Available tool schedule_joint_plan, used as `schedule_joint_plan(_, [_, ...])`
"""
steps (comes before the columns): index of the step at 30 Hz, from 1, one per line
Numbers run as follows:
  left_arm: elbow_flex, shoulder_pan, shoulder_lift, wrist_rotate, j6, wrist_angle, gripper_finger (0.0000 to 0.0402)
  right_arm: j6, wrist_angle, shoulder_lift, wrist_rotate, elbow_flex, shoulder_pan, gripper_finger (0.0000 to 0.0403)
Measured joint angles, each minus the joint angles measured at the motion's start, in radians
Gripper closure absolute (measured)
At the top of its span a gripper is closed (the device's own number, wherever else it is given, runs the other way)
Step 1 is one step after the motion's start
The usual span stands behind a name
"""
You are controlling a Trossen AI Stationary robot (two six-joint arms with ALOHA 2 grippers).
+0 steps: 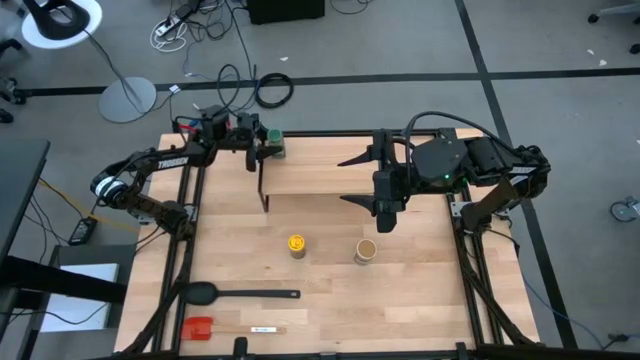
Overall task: Shelf spices
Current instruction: Put the green seasoning bottle on the shelf
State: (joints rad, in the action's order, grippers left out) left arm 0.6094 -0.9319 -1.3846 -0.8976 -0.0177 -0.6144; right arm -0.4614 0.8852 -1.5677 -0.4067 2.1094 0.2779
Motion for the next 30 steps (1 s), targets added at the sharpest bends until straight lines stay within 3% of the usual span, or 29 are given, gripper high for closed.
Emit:
schedule_joint_plan(6, [0.0,0.006,0.0,0.024,0.002,-0.007,0.0126,0.005,0.0,0.0,0.0,0.0,0.0,0.0109])
schedule_joint_plan(22, [0.0,0.006,0.0,0.032,-0.022,-0.058,0.0125,0.005,0.0,0.0,0.0,0.0,-0.002,0.0109])
schedule_joint_plan(30, [0.001,0.006,0.0,0.033,-0.119,-0.185,0.0125,0.006,0.001,0.0,0.0,0.0,-0.016,0.0109])
